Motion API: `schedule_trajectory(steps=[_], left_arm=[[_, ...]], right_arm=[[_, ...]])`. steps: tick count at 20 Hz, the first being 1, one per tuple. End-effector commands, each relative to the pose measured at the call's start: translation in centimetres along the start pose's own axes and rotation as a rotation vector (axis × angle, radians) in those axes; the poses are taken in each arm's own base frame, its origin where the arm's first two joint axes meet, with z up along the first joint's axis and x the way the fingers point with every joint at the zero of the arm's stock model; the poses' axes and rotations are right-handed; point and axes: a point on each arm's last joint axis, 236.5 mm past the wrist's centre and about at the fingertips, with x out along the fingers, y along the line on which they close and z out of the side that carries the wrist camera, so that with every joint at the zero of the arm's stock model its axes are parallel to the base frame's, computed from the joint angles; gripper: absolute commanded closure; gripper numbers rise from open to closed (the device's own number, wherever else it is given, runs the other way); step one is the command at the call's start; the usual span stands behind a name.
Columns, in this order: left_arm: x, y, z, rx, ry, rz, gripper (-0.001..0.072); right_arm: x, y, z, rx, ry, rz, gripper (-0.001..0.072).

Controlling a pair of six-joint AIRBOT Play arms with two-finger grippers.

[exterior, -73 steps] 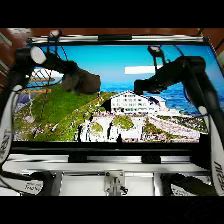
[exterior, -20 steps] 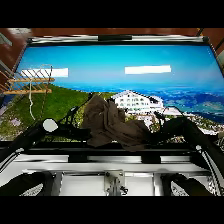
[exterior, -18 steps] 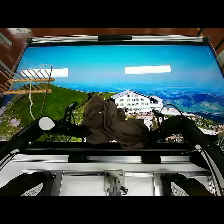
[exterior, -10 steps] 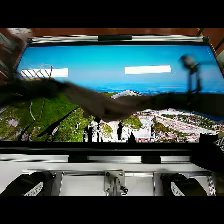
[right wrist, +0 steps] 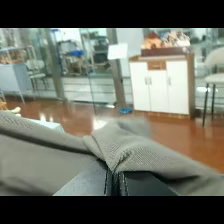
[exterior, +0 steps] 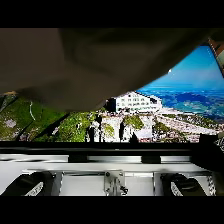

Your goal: Fold the shirts.

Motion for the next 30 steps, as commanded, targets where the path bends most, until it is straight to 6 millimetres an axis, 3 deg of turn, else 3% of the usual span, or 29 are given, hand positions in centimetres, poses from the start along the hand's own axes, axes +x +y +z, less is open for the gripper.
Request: schedule_trajectory(steps=[1,2,4,5,7,9,11,13,17,19,22,23,24,25,27,30], left_arm=[[0.2,0.7,-0.7,0.036,0.04,0.028,0.0675],[0.7,2.0,-2.4,0.066,0.104,0.068,0.0675],[1.4,5.0,-7.7,0.117,0.307,0.155,0.0675],[1.4,6.4,-11.4,0.12,0.437,0.188,0.0675],[0.9,8.4,-20.6,0.049,0.733,0.225,0.0675],[0.3,9.6,-29.8,-0.018,0.963,0.232,0.0675],[0.3,10.9,-37.8,-0.065,1.096,0.245,0.0674],[1.7,12.1,-42.5,-0.142,1.113,0.296,0.0675],[7.1,14.8,-46.8,-0.207,0.997,0.354,0.0675],[7.9,15.6,-49.6,-0.266,1.002,0.391,0.0674],[6.4,14.0,-55.7,-0.465,1.152,0.423,0.067],[5.7,13.1,-57.0,-0.512,1.208,0.416,0.0588],[4.8,12.8,-57.5,-0.53,1.252,0.416,0.0354],[3.7,12.9,-57.3,-0.535,1.297,0.425,0.0115],[0.7,14.0,-55.6,-0.53,1.413,0.422,0.0089],[-5.5,15.1,-52.7,-0.533,1.571,0.409,0.0091]], right_arm=[[0.1,-0.1,-2.2,0.009,0.11,-0.002,0.0637],[0.3,-1.1,-4.9,0.025,0.217,-0.033,0.0637],[-0.4,-4.2,-12.6,0.102,0.535,-0.144,0.0637],[-1.3,-5.5,-16.6,0.161,0.697,-0.197,0.0637],[-2.7,-7.5,-24.3,0.25,0.965,-0.26,0.0637],[-2.2,-9.2,-30.9,0.327,1.084,-0.29,0.0637],[-0.3,-11.8,-37.0,0.391,1.097,-0.341,0.0637],[2.9,-14.2,-41.0,0.448,1.046,-0.378,0.0637],[10.3,-18.3,-45.4,0.594,0.85,-0.427,0.0636],[11.6,-19.4,-48.1,0.655,0.833,-0.456,0.0636],[10.4,-19.5,-53.0,0.725,0.948,-0.494,0.061],[9.9,-19.1,-53.5,0.73,0.981,-0.489,0.0555],[9.4,-18.8,-53.1,0.718,1.004,-0.471,0.0205],[8.7,-18.2,-52.1,0.667,1.048,-0.422,0.0073],[6.3,-17.9,-49.3,0.559,1.141,-0.364,0.0073],[0.4,-18.6,-46.0,0.481,1.278,-0.403,0.0074]])
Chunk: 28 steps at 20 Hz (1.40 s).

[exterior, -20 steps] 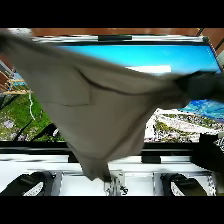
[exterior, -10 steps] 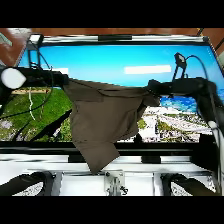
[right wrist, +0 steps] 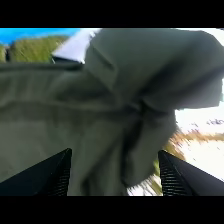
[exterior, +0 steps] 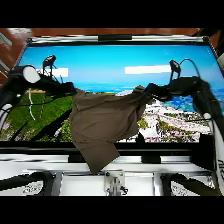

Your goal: Fold the shirts.

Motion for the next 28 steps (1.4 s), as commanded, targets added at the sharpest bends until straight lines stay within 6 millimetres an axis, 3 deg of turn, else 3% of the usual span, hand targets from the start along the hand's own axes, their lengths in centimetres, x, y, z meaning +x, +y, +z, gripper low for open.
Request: schedule_trajectory(steps=[1,4,6,8,11,16,23,28], left_arm=[[-3.1,4.1,-6.9,0.001,0.247,0.028,0.0091],[-1.9,5.9,-15.2,-0.065,0.35,-0.015,0.0091],[-0.1,5.6,-20.2,-0.129,0.385,-0.099,0.009],[1.6,5.1,-23.2,-0.183,0.379,-0.172,0.0091],[3.9,4.4,-24.0,-0.257,0.348,-0.217,0.0091],[6.2,3.5,-23.3,-0.255,0.327,-0.23,0.0103],[7.8,2.7,-21.8,-0.31,0.279,-0.256,0.0108],[9.1,2.1,-23.4,-0.296,0.349,-0.25,0.0111]], right_arm=[[-5.0,-3.5,-4.4,-0.074,0.176,-0.118,0.0074],[-5.6,-4.4,-8.5,-0.057,0.322,-0.102,0.0074],[-4.6,-3.3,-10.8,-0.025,0.389,-0.028,0.0074],[-3.4,-1.3,-11.9,0.016,0.4,0.082,0.0074],[-2.5,-1.6,-12.2,0.036,0.386,0.086,0.0074],[-2.1,-1.8,-11.4,0.039,0.352,0.078,0.0074],[0.1,-2.8,-12.6,0.087,0.436,0.074,0.0074],[1.3,-3.5,-13.2,0.11,0.475,0.068,0.0074]])
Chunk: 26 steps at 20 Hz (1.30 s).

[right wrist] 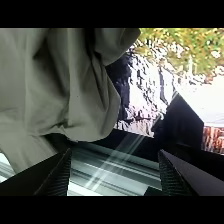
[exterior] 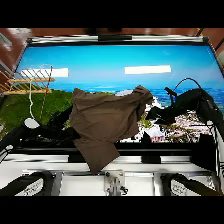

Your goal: Fold the shirts.

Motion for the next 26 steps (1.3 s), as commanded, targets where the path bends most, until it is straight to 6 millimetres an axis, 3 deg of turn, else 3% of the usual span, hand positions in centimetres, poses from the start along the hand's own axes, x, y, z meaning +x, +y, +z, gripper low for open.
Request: schedule_trajectory(steps=[1,2,3,5,8,13,14,15,16,17,19,20,22,24,26], left_arm=[[1.1,0.5,-0.2,0.002,0.018,0.022,0.0174],[1.1,0.4,-0.2,0.002,0.019,0.019,0.0402],[1.1,0.2,-0.2,-0.003,0.017,0.011,0.0552],[0.9,-0.2,-0.2,0.028,0.024,0.001,0.0673],[0.1,-1.2,0.4,0.105,0.015,-0.014,0.0674],[-1.5,-2.8,2.2,0.152,-0.048,-0.028,0.0674],[-1.7,-3.0,2.5,0.157,-0.056,-0.03,0.0674],[-1.9,-3.3,2.9,0.166,-0.067,-0.032,0.0674],[-2.4,-3.8,3.4,0.207,-0.083,-0.035,0.0675],[-3.3,-4.6,4.1,0.252,-0.114,-0.039,0.0676],[-7.3,-7.3,6.8,0.354,-0.247,-0.024,0.0676],[-10.9,-10.0,8.3,0.441,-0.359,-0.031,0.0676],[-21.0,-17.5,9.5,0.691,-0.648,-0.055,0.0676],[-34.0,-25.2,7.0,0.847,-1.011,-0.111,0.0675],[-46.4,-31.0,0.1,0.968,-1.364,-0.193,0.0675]], right_arm=[[0.9,-0.5,0.1,0.018,0.022,-0.001,0.0074],[1.0,-0.6,0.2,0.023,0.023,0.0,0.0074],[1.3,-0.5,0.3,0.021,0.024,-0.004,0.0074],[2.6,0.5,0.2,-0.018,0.032,-0.013,0.0074],[5.9,2.3,-0.1,-0.104,0.059,-0.04,0.0074],[10.5,3.2,-2.2,-0.142,0.176,-0.062,0.0078],[10.9,3.5,-2.5,-0.16,0.181,-0.069,0.0197],[11.0,3.5,-2.6,-0.183,0.179,-0.089,0.05],[10.9,3.4,-2.7,-0.186,0.181,-0.104,0.0636],[10.2,3.6,-2.7,-0.193,0.174,-0.111,0.0637],[6.5,4.5,-1.4,-0.285,0.101,-0.157,0.0637],[3.2,5.6,0.0,-0.366,0.017,-0.193,0.0637],[-5.5,10.6,2.3,-0.614,-0.213,-0.204,0.0637],[-17.3,17.4,2.8,-0.804,-0.565,-0.192,0.0638],[-29.8,23.9,-0.1,-0.894,-0.955,-0.121,0.0637]])
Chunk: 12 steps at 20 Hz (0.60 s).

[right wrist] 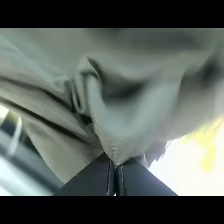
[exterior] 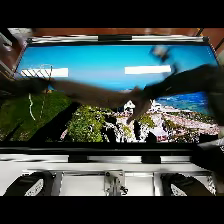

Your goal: Fold the shirts.

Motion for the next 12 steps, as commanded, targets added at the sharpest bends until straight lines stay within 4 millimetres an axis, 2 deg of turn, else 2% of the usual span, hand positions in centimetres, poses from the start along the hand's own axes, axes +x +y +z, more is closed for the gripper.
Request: schedule_trajectory(steps=[1,2,3,4,5,7,9,10,12], left_arm=[[-16.9,-10.0,15.7,0.258,-0.576,-0.008,0.0675],[-20.8,-12.7,17.3,0.288,-0.675,-0.038,0.0675],[-23.9,-15.2,18.0,0.302,-0.746,-0.087,0.0675],[-25.9,-16.9,18.1,0.309,-0.785,-0.128,0.0675],[-27.2,-18.0,17.9,0.316,-0.804,-0.153,0.0675],[-27.8,-18.4,17.4,0.339,-0.801,-0.141,0.0675],[-26.7,-17.1,16.7,0.373,-0.749,-0.077,0.0676],[-25.7,-15.9,16.3,0.374,-0.706,-0.034,0.0676],[-22.7,-11.9,14.7,0.329,-0.576,0.078,0.0676]], right_arm=[[-20.5,4.7,10.3,-0.183,-0.601,-0.09,0.0638],[-25.0,6.8,11.2,-0.19,-0.721,-0.059,0.0638],[-28.4,8.8,11.5,-0.2,-0.81,-0.011,0.0638],[-30.9,10.8,11.4,-0.208,-0.871,0.049,0.0637],[-32.4,12.2,11.1,-0.199,-0.901,0.103,0.0638],[-33.0,13.0,10.7,-0.164,-0.903,0.153,0.0637],[-32.0,12.6,10.3,-0.154,-0.862,0.142,0.0637],[-31.1,12.0,10.1,-0.148,-0.824,0.121,0.0638],[-27.9,9.8,9.1,-0.118,-0.697,0.056,0.0638]])
